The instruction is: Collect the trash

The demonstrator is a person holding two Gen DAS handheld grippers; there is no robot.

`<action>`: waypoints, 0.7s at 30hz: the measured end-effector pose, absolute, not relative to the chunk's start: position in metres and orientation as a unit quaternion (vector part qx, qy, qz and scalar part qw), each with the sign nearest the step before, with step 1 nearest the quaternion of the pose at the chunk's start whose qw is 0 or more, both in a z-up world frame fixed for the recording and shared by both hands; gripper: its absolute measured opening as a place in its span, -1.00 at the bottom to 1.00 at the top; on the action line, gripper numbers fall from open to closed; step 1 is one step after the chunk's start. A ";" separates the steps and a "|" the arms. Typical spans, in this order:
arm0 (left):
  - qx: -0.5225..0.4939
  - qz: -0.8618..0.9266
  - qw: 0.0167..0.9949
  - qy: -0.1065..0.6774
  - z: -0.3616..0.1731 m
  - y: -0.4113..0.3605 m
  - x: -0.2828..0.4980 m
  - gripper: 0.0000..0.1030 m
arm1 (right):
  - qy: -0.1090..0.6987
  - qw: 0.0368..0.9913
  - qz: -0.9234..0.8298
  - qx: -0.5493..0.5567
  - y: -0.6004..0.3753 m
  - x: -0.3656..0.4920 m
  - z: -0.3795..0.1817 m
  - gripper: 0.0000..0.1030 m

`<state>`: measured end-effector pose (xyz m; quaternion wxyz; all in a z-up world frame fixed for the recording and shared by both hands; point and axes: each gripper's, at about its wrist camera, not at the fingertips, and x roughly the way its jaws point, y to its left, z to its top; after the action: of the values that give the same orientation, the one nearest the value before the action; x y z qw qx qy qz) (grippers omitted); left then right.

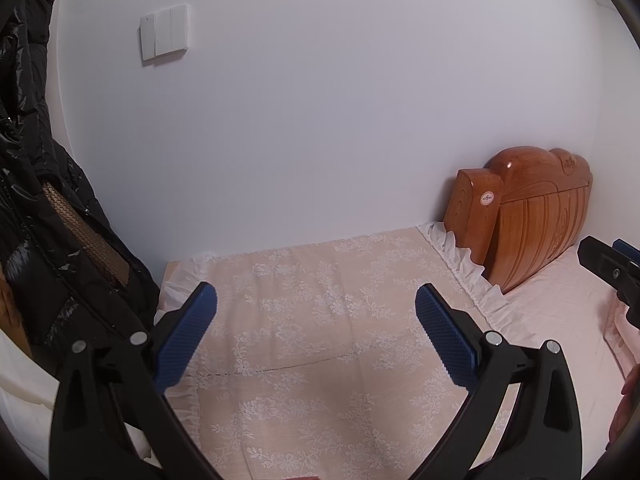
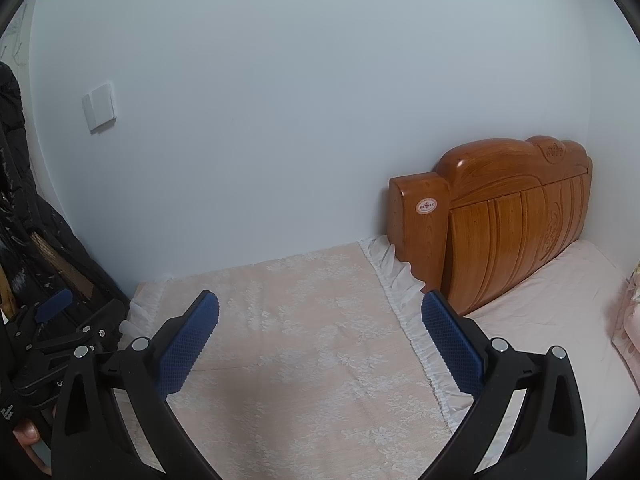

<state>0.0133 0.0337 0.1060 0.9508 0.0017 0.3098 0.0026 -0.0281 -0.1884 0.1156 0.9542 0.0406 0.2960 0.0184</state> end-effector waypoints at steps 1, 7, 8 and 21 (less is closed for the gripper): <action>0.002 0.002 0.951 0.310 0.106 0.034 0.013 0.85 | 0.296 0.954 0.018 0.040 -0.189 -0.028 0.116 0.96; 0.001 -0.002 0.950 0.313 0.106 0.034 0.014 0.85 | 0.294 0.955 0.018 0.038 -0.190 -0.030 0.115 0.96; 0.001 -0.003 0.950 0.313 0.106 0.034 0.014 0.85 | 0.294 0.955 0.019 0.038 -0.190 -0.030 0.116 0.96; -0.001 -0.005 0.950 0.313 0.109 0.033 0.011 0.85 | 0.292 0.955 0.022 0.037 -0.192 -0.036 0.117 0.96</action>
<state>0.0106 0.0333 0.1088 0.9498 -0.0009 0.3130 -0.0048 -0.0361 -0.1917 0.1171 0.9555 0.0368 0.2919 0.0217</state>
